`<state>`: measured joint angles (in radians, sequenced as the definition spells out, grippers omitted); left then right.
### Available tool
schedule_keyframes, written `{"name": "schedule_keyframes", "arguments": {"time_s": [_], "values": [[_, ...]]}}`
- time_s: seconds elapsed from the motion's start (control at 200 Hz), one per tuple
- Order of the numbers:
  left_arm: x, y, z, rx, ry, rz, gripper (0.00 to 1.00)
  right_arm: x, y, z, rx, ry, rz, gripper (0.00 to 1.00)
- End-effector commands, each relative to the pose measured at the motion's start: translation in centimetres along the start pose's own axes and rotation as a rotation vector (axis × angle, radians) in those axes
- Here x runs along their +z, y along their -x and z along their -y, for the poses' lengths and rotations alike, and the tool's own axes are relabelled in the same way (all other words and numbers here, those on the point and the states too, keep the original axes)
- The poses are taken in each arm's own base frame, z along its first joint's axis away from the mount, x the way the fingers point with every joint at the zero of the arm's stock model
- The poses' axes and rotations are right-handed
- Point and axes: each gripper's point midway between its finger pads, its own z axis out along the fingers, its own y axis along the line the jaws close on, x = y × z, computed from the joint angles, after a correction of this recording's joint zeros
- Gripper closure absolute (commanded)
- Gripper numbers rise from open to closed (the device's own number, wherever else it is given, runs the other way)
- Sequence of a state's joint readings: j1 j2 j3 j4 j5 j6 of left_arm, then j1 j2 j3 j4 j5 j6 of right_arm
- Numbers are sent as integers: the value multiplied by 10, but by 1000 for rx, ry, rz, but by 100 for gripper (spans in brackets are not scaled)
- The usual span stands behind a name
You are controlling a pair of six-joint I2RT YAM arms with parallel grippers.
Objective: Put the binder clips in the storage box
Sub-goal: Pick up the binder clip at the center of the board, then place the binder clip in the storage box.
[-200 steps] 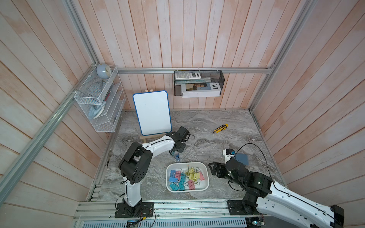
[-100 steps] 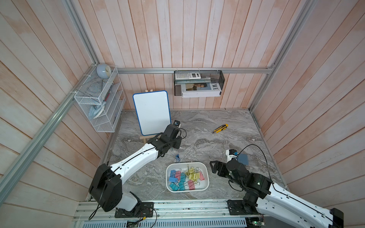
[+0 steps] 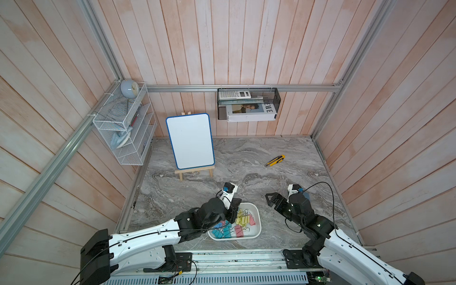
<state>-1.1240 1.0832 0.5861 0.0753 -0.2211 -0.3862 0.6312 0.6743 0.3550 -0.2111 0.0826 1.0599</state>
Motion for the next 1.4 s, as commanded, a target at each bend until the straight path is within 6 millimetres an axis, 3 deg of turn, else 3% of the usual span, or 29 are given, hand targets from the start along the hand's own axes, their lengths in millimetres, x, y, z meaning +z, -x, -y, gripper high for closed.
{"name": "schedule_keyframes", "arguments": {"time_s": [0.0, 0.53, 0.585, 0.63, 0.71, 0.84, 0.93, 1.025, 1.115, 1.305, 1.395], "values": [[4, 5, 7, -69, -39, 77, 100, 1, -4, -4, 11, 30, -20, 2], [1, -54, -23, -177, -10, 74, 100, 7, -8, -4, 16, 21, -48, 2], [-1, -56, -25, -183, -11, 77, 87, 8, -8, -5, 12, 20, -49, 2], [-3, -55, -26, -188, -11, 86, 72, 8, -7, -6, 7, 19, -49, 2], [-7, -50, -28, -184, 2, 103, 59, 8, -5, -9, -1, 22, -45, 2], [-20, -24, -32, -159, 39, 169, 52, 7, 0, -16, -23, 19, -42, 2], [-33, 0, -47, -137, 140, 220, 49, 6, 2, -20, -39, 20, -42, 2], [-35, 23, -69, -125, 248, 196, 48, 6, 5, -22, -48, 19, -35, 2], [-21, 33, -96, -139, 317, 99, 52, 8, 6, -23, -54, 18, -33, 2], [15, 22, -141, -226, 384, -108, 59, 9, 5, -28, -59, 20, -52, 2], [27, 12, -146, -230, 357, -196, 60, 8, 3, -27, -67, 13, -60, 2]]}}
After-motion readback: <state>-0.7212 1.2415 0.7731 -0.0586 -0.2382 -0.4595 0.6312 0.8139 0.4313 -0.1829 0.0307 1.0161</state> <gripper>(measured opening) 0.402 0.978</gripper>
